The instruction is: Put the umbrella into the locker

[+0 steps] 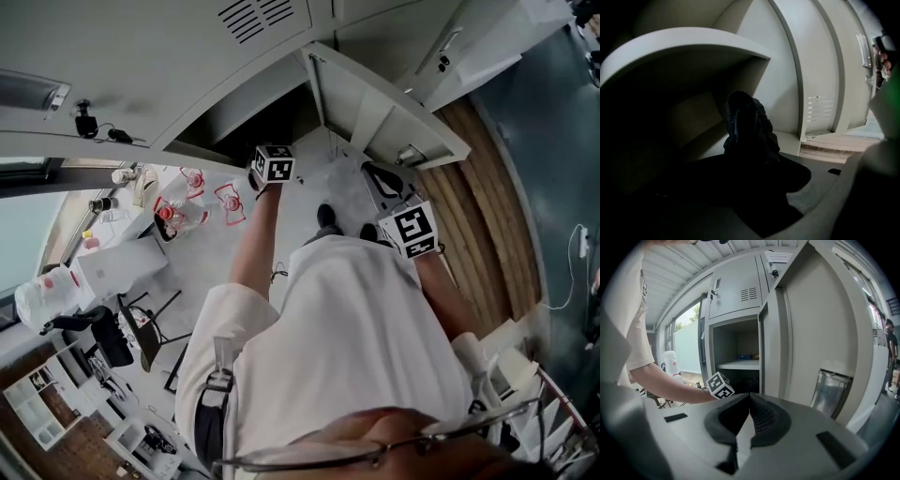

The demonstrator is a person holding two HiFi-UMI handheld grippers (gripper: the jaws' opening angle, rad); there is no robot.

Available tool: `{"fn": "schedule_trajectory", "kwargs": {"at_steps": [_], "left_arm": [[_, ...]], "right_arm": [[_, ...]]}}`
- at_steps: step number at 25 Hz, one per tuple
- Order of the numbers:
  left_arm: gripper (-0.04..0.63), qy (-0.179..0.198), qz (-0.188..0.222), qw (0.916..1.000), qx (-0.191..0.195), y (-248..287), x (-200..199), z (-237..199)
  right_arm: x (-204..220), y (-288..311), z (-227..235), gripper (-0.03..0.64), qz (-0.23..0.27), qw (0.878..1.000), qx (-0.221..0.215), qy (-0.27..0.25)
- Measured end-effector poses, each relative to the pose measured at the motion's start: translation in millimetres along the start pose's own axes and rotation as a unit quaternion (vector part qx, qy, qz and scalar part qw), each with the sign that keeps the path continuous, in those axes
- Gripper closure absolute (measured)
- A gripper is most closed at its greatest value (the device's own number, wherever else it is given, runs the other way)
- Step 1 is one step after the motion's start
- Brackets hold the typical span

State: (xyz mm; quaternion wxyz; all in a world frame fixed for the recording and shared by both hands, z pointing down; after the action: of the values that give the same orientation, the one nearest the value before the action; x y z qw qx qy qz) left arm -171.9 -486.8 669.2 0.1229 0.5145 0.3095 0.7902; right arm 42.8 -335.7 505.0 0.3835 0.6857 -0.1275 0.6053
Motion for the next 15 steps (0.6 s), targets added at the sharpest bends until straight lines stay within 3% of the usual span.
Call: {"fn": "schedule_trajectory", "kwargs": {"at_steps": [7, 15], "left_arm": [[0.348, 0.015, -0.044, 0.9989, 0.007, 25.6, 14.6, -1.0], [0.324, 0.024, -0.039, 0.999, -0.003, 27.6, 12.6, 0.7]], "right_arm": [[0.3, -3.4, 4.6, 0.609, -0.004, 1.0, 0.021, 0.002], [-1.4, -2.1, 7.0, 0.609, -0.008, 1.0, 0.015, -0.006]]}}
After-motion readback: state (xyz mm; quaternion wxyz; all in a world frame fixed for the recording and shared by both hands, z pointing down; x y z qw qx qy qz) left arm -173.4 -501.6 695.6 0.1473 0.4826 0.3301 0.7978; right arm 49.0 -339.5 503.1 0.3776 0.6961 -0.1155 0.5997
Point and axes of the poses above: the fingertips, and each gripper's own axes: y forward along the fingers, z to its right, x out of its underside, the point moved 3 cm from there along -y, backward along the fingers, and after that the axes turned 2 degrees about -x, right-handed, at the moved point
